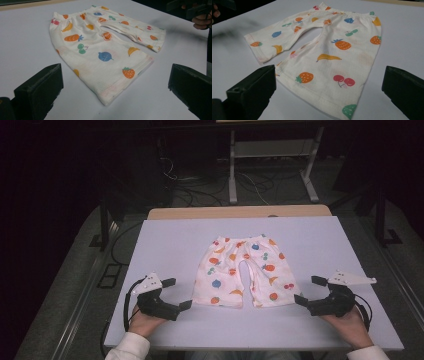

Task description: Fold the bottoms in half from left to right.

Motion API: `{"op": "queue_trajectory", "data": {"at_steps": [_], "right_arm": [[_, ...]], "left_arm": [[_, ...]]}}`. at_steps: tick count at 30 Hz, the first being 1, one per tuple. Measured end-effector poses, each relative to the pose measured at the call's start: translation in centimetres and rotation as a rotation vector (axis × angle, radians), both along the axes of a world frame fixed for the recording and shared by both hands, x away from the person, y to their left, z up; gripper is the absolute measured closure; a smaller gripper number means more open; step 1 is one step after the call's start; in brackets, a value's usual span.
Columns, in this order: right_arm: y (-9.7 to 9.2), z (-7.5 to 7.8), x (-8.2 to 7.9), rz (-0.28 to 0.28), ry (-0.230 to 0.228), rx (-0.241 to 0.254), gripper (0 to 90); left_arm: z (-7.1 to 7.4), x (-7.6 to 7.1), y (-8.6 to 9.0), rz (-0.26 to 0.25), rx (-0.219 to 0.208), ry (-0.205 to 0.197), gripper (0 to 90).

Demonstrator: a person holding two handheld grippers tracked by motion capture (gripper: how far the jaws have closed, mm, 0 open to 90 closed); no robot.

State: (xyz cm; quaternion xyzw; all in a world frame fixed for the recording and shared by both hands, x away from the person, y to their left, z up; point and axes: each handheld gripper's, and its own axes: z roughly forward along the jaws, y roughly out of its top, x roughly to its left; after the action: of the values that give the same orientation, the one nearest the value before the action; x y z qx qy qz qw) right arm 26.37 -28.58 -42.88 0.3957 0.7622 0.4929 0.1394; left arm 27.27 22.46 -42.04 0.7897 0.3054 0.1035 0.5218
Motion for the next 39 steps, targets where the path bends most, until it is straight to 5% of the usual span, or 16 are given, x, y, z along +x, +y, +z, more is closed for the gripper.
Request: {"op": "queue_trajectory", "data": {"at_steps": [23,39], "right_arm": [[0.0,0.2,-0.2,-0.007,-0.005,0.015,0.0],[2.1,1.3,0.2,0.058,-0.008,-0.024,0.0]], "left_arm": [[-0.2,-0.1,-0.2,0.013,0.016,-0.002,0.0],[-0.3,-0.1,-0.2,0.03,0.026,0.0,0.0]]}}
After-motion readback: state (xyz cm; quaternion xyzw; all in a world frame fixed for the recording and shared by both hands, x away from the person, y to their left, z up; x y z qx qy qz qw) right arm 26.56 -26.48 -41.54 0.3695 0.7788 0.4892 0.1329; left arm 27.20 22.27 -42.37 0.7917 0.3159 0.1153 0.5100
